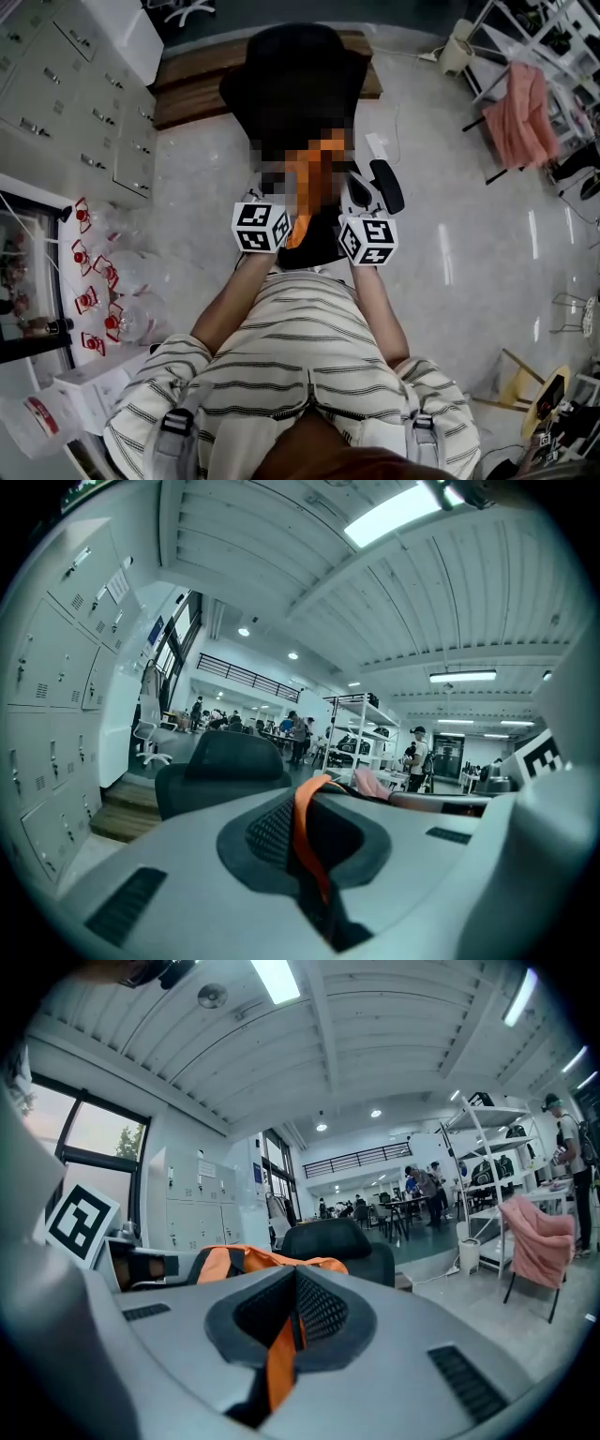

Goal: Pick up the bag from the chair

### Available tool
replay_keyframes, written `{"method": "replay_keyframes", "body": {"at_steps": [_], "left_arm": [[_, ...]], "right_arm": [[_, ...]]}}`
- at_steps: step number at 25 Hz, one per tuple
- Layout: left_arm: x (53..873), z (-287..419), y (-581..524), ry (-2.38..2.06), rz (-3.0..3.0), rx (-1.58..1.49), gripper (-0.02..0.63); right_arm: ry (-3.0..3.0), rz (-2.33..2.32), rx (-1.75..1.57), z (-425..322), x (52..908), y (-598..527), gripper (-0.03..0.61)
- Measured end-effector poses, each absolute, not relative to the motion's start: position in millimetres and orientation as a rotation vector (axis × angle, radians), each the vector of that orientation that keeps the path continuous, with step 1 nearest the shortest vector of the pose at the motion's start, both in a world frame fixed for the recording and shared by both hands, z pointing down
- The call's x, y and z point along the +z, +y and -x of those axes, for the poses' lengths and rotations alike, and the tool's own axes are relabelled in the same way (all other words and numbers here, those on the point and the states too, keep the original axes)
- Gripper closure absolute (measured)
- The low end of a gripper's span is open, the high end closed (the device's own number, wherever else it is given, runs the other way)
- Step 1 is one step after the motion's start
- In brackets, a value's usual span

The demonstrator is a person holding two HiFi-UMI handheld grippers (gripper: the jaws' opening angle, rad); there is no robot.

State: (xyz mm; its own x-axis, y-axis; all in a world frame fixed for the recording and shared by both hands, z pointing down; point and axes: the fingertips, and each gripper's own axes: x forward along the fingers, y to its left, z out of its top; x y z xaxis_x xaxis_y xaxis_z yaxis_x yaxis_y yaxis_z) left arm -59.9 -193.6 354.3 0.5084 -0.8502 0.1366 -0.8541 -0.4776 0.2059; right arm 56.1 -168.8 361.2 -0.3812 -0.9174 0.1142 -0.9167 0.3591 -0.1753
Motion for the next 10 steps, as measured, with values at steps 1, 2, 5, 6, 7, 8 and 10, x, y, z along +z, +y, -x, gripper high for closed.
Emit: {"method": "replay_keyframes", "body": {"at_steps": [1, 2, 5, 6, 7, 8, 10], "left_arm": [[353.9, 60.4, -194.3, -1.447, -2.505, 0.022, 0.583], [353.6, 60.6, -194.9, -1.448, -2.506, 0.022, 0.583], [353.4, 59.1, -196.9, -1.45, -2.514, 0.027, 0.583], [353.6, 59.0, -197.8, -1.452, -2.516, 0.028, 0.583], [353.8, 59.2, -198.6, -1.453, -2.517, 0.029, 0.583], [353.9, 59.5, -199.4, -1.453, -2.517, 0.029, 0.583], [353.9, 60.0, -201.0, -1.454, -2.519, 0.028, 0.583]], "right_arm": [[2.588, 1.745, -0.332, -55.9, 361.4, -169.5, 0.56], [2.588, 1.744, -0.334, -56.1, 361.7, -170.3, 0.56], [2.587, 1.745, -0.333, -57.8, 362.0, -173.6, 0.56], [2.587, 1.745, -0.331, -58.2, 362.3, -174.9, 0.56], [2.587, 1.746, -0.329, -58.4, 362.7, -176.1, 0.56], [2.587, 1.746, -0.328, -58.6, 363.2, -177.3, 0.56], [2.586, 1.747, -0.326, -59.2, 364.1, -179.5, 0.56]]}}
